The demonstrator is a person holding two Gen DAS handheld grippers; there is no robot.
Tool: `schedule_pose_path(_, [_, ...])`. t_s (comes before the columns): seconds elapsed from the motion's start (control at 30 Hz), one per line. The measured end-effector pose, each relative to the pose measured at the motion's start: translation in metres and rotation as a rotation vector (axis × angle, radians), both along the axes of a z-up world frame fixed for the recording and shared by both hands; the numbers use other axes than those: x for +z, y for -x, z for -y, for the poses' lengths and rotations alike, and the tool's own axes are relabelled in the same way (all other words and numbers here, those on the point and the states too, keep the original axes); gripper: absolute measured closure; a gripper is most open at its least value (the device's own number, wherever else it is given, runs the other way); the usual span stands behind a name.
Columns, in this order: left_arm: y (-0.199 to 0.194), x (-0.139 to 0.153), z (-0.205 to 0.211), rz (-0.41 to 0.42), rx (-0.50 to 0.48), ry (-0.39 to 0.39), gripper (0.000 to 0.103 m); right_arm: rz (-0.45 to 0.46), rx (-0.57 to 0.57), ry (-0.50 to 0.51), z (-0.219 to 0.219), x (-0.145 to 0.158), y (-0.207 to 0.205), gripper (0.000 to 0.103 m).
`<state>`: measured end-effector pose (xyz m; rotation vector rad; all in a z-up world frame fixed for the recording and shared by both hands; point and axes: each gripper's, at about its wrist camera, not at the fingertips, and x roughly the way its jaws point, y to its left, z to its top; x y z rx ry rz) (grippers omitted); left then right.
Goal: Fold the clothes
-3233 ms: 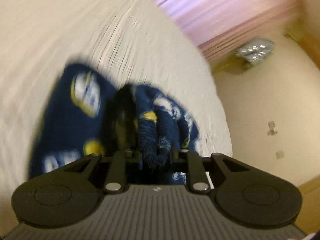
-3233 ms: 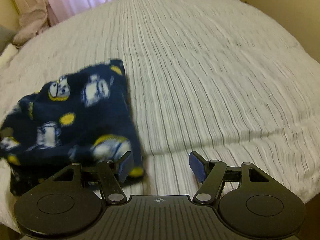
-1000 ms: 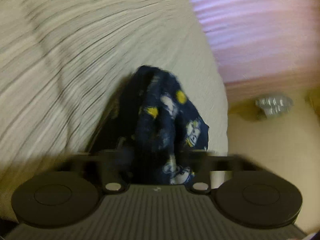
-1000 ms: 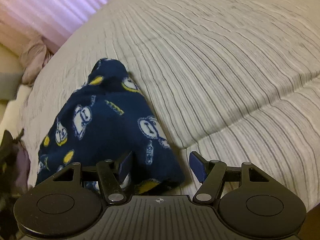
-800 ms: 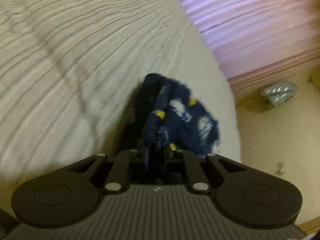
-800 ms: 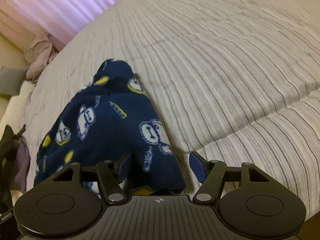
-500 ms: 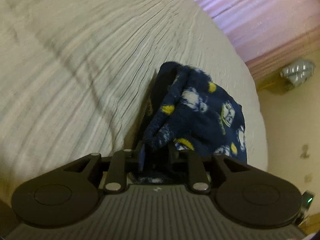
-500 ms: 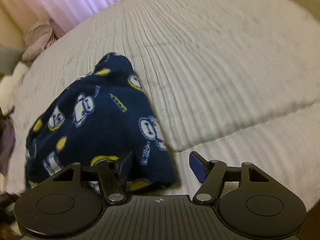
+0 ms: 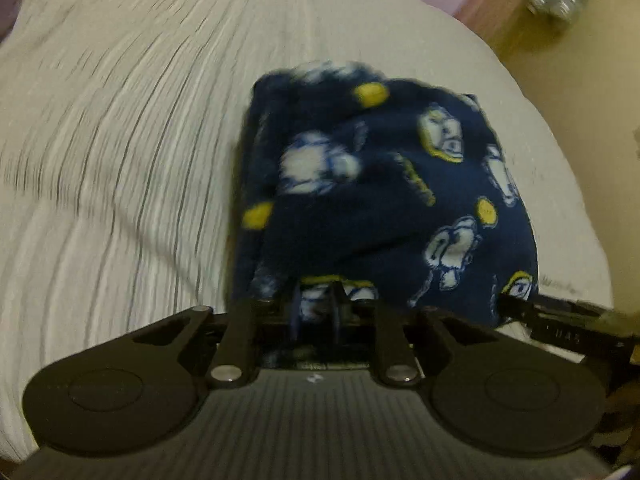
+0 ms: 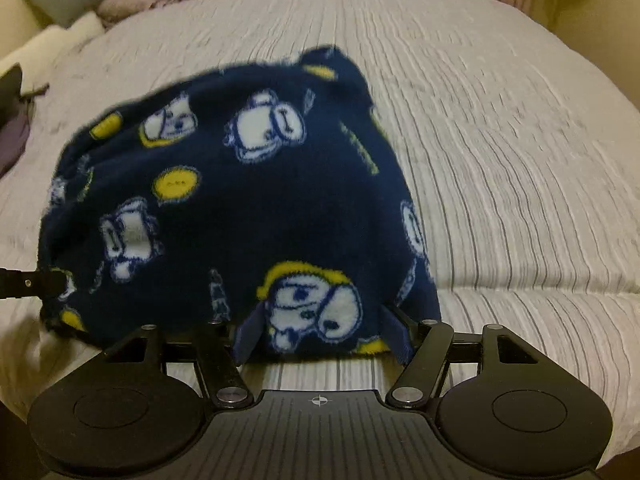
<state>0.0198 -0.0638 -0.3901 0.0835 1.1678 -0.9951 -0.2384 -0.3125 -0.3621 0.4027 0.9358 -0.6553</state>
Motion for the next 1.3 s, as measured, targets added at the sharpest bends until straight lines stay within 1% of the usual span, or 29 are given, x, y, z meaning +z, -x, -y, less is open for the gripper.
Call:
schedule_pose_path(0.07, [0.000, 0.008, -0.001, 0.010, -0.024, -0.008, 0.090, 0.014, -0.020, 0.013, -0.002, 0.010, 0.003, 0.037])
schedule_pose_path(0.13, [-0.002, 0.014, 0.004, 0.016, -0.049, -0.039, 0.090, 0.026, -0.052, 0.008, -0.002, 0.018, 0.006, 0.037])
schedule_pose_path(0.23, [-0.008, 0.021, 0.017, -0.015, -0.050, -0.112, 0.090, -0.047, -0.102, -0.100, 0.006, 0.006, 0.001, 0.037])
schedule_pose_path(0.27, [-0.009, 0.025, 0.021, -0.029, -0.042, -0.139, 0.090, -0.082, -0.121, -0.128, 0.009, 0.003, -0.002, 0.038])
schedule_pose_path(0.3, [-0.008, 0.032, 0.022, -0.024, -0.045, -0.161, 0.090, -0.102, -0.139, -0.137, 0.010, 0.008, -0.004, 0.038])
schedule_pose_path(0.37, [-0.003, 0.047, 0.025, 0.008, -0.062, -0.210, 0.085, -0.045, -0.136, -0.134, 0.008, 0.030, -0.002, 0.037])
schedule_pose_path(0.43, [0.004, 0.062, 0.028, 0.041, -0.087, -0.266, 0.084, -0.034, -0.115, -0.147, 0.005, 0.051, -0.002, 0.037])
schedule_pose_path(0.5, [0.009, 0.076, 0.028, 0.062, -0.089, -0.299, 0.082, -0.069, -0.099, -0.172, 0.005, 0.064, -0.003, 0.037])
schedule_pose_path(0.57, [0.015, 0.085, 0.030, 0.068, -0.068, -0.310, 0.076, -0.090, -0.084, -0.197, 0.006, 0.074, -0.003, 0.037])
schedule_pose_path(0.63, [0.022, 0.094, 0.032, 0.072, -0.046, -0.320, 0.075, -0.111, -0.073, -0.213, 0.006, 0.083, -0.003, 0.037])
schedule_pose_path(0.7, [0.031, 0.105, 0.035, 0.085, -0.036, -0.310, 0.075, -0.103, -0.067, -0.213, 0.005, 0.095, 0.001, 0.037])
schedule_pose_path(0.83, [0.054, 0.129, 0.036, 0.110, -0.025, -0.261, 0.075, -0.069, -0.037, -0.199, 0.003, 0.119, 0.011, 0.037])
schedule_pose_path(1.0, [0.076, 0.150, 0.041, 0.152, -0.022, -0.221, 0.074, -0.022, 0.010, -0.165, 0.002, 0.141, 0.024, 0.037])
schedule_pose_path(1.17, [0.079, 0.164, 0.051, 0.173, -0.006, -0.184, 0.074, 0.007, 0.003, -0.155, 0.007, 0.150, 0.033, 0.037])
schedule_pose_path(1.3, [0.065, 0.177, 0.058, 0.193, -0.014, -0.154, 0.073, 0.019, -0.012, -0.151, 0.010, 0.159, 0.030, 0.037])
